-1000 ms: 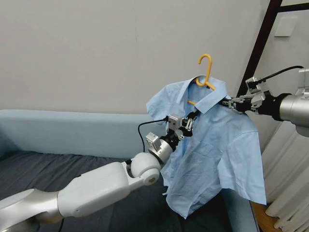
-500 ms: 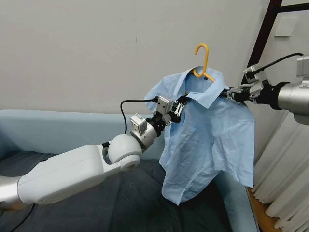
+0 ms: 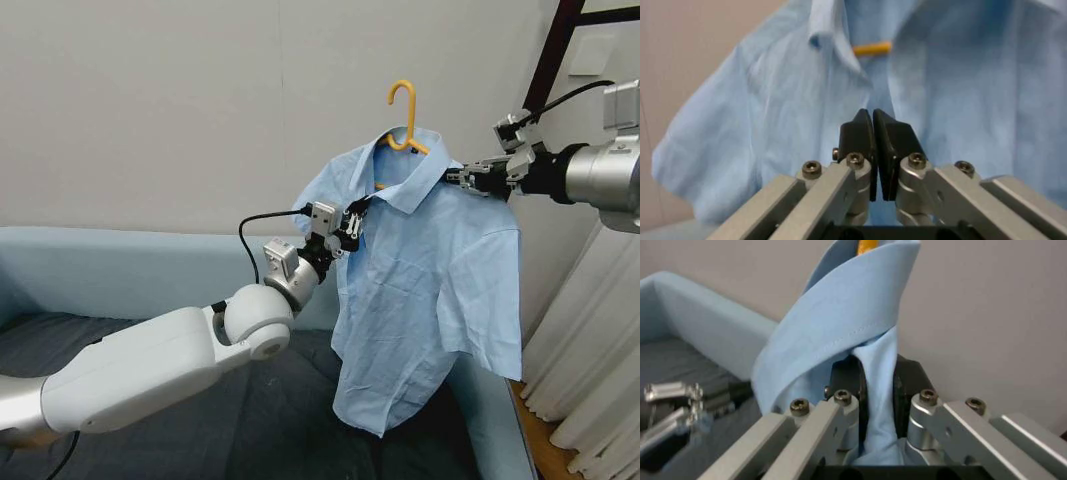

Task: Pick up the clothes from the sofa and hang them on the clothes hanger.

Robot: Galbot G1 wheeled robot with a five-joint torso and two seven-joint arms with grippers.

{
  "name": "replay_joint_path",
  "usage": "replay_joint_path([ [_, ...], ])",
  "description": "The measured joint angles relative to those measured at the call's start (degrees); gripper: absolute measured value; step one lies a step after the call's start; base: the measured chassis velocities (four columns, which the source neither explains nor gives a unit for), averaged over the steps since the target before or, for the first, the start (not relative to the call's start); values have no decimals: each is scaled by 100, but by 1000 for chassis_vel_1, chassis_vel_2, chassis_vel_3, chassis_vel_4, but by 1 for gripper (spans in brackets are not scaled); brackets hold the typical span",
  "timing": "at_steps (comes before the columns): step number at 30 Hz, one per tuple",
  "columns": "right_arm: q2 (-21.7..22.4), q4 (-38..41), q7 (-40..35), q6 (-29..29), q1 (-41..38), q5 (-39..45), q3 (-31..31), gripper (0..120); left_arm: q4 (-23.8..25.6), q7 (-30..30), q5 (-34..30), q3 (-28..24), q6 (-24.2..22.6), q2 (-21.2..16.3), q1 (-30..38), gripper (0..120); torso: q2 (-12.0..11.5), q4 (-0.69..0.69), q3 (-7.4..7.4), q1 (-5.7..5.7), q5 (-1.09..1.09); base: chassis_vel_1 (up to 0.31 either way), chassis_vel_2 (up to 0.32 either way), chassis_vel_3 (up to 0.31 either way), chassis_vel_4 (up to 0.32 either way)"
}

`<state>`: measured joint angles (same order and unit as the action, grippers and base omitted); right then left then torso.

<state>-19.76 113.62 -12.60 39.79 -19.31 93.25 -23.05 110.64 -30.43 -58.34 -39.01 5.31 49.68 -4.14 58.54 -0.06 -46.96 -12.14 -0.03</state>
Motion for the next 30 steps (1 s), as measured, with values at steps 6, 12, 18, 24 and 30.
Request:
replay_joint_path([
  [6, -150, -79, 48, -160, 340, -334, 109, 7, 28, -43, 384, 299, 83, 29, -733, 29, 0, -1, 1, 1, 0, 0, 0, 0, 0],
  [12, -405, -324, 93, -375, 652, -657, 264, 7, 133, 147, 680, 980, 309, -113, -1815, 51, 1, 0, 1, 0, -1, 0, 0, 0, 0],
  [18, -798, -698, 186, -686, 1102, -1108, 495, 7, 398, 590, 1017, 2307, 619, -256, -3524, 74, 1, 0, 1, 1, -1, 0, 0, 0, 0],
  [24, -1071, -879, 237, -1091, 1793, -1472, 862, 7, 681, 786, 1575, 3658, 699, -292, -5022, 92, 0, 0, 0, 0, 1, 0, 0, 0, 0],
  [30, -1335, -1186, -400, -771, 1372, -1239, 933, 7, 1100, 863, 2269, 5207, 690, 183, -6998, 100, 0, 3, 1, 1, 0, 0, 0, 0, 0],
])
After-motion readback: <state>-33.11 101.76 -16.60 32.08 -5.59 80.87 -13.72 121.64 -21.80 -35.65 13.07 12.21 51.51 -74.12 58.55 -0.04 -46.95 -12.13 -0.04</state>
